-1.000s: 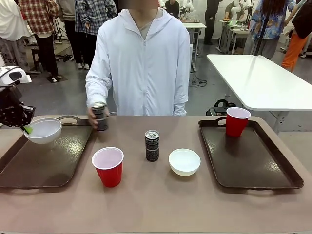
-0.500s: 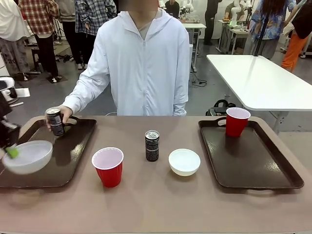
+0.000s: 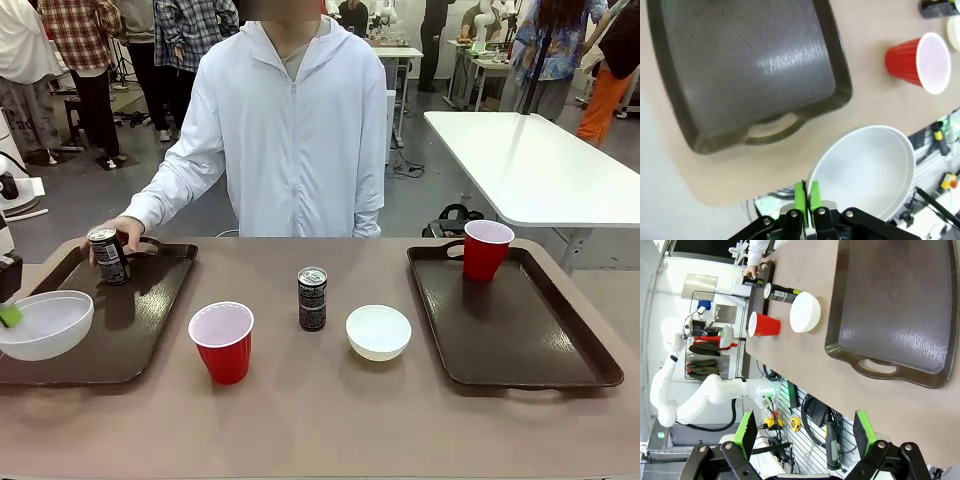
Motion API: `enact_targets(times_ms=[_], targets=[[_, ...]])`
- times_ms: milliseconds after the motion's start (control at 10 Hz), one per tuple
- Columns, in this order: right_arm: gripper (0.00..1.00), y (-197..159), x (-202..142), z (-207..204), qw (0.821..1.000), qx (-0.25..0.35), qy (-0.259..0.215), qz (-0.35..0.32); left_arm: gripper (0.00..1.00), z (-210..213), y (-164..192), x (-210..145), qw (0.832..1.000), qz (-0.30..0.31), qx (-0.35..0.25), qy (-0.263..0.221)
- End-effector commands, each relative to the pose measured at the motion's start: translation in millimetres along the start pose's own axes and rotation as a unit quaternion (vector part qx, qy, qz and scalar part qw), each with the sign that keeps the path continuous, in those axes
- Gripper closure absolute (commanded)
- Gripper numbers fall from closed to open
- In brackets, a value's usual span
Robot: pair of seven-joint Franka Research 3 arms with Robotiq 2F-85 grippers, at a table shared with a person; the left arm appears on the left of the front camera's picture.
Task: Prepare tableware on both trays.
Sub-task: Pick up a Picnic Bowl from the table and place it on a Handle tray.
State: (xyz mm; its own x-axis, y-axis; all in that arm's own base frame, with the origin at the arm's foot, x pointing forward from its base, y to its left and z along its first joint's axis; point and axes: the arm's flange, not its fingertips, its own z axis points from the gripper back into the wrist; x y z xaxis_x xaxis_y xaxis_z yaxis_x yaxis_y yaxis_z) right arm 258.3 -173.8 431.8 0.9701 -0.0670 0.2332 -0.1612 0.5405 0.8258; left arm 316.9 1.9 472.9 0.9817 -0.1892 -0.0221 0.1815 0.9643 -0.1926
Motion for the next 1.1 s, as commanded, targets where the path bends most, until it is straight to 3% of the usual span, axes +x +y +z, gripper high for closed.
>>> enact_targets(times_ms=[0,200,400,1000], targets=[[0.0,-1,0,0,1.0,0.007,-0.003,0.003,0.96,-1,6,21,1.0,0.012,-0.001,-0.011],[0.0,-1,0,0,1.0,0.007,-0.003,0.003,0.96,-11,15,55,0.997,0.054,0.032,-0.045],[0.0,-1,0,0,1.0,0.007,-0.003,0.003,0.96,-24,21,82,0.994,0.055,0.051,-0.073],[0.0,-1,0,0,1.0,0.007,-0.003,0.003,0.96,-74,58,139,0.995,0.069,0.03,-0.058]])
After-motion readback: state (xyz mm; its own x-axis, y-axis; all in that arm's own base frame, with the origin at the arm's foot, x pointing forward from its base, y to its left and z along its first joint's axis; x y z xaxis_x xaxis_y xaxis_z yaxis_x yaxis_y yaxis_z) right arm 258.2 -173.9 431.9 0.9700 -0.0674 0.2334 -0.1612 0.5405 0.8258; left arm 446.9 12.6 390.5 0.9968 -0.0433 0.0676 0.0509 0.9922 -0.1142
